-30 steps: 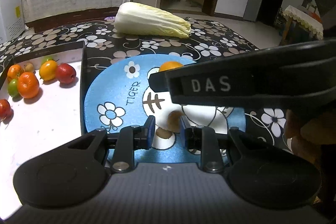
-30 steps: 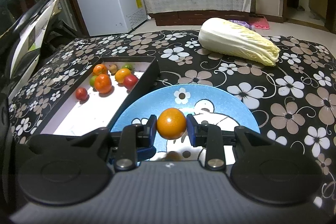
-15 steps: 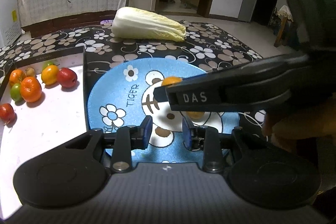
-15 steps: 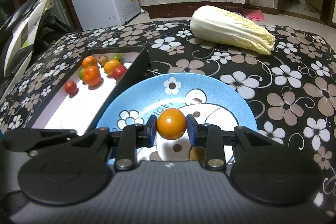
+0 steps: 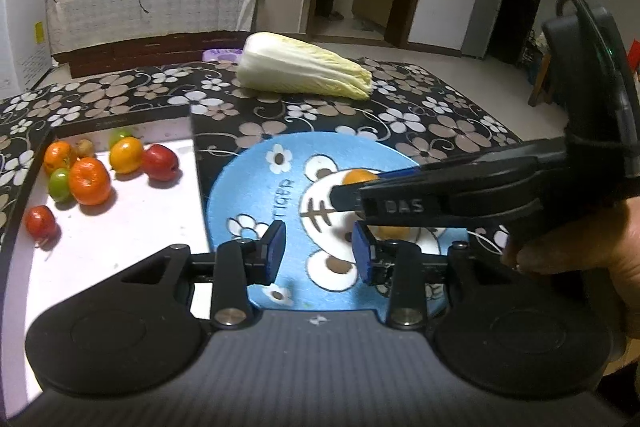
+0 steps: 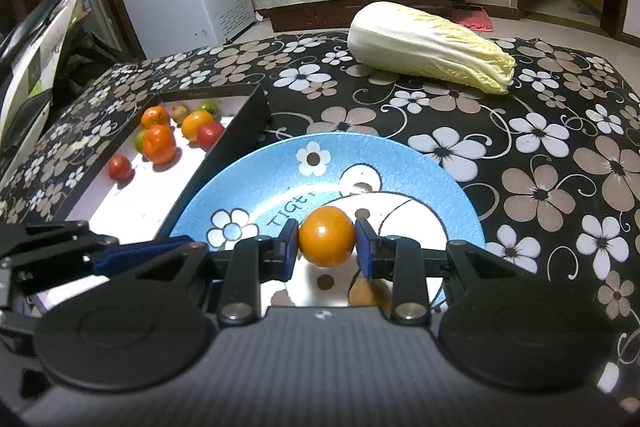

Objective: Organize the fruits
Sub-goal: 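Lower the kiwi onto the blue plate and open the left tool, then lower the orange onto the blue plate and open the right tool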

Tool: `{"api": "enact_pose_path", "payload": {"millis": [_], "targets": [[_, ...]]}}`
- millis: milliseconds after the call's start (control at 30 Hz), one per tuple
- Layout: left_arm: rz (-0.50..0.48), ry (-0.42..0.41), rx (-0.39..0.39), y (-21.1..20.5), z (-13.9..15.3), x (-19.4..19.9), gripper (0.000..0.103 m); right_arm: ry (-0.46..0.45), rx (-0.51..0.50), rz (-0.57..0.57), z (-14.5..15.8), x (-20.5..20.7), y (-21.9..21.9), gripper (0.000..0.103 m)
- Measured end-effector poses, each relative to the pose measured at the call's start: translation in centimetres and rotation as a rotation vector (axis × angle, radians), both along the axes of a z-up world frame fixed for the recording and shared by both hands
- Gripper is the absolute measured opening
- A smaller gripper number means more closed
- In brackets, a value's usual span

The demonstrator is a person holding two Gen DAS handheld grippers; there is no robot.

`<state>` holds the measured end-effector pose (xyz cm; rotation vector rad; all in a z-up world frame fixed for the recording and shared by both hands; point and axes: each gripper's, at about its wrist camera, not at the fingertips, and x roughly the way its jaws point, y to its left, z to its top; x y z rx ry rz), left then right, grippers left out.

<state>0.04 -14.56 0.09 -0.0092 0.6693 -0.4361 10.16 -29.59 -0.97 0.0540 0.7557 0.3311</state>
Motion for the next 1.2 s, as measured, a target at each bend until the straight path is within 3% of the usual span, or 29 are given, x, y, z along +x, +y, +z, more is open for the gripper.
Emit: {"api": "enact_pose_path", "payload": {"millis": [533, 767, 1200], "targets": [[0.18, 0.026, 0.013, 3.1, 0.3, 2.0, 0.042, -0.002, -0.011, -0.036, -0.2, 0.2, -0.4, 0.033], [0.261, 0.029, 0.059, 3.9, -0.1, 2.7, 0.042, 0.004, -0.024, -0.071, -0.6, 0.6, -0.8, 0.033], [0.301, 0.036, 0.057, 4.8, -0.3, 3.1, 0.045, 0.0, -0.023, -0.089, -0.9, 0.8, -0.8, 0.033]]}}
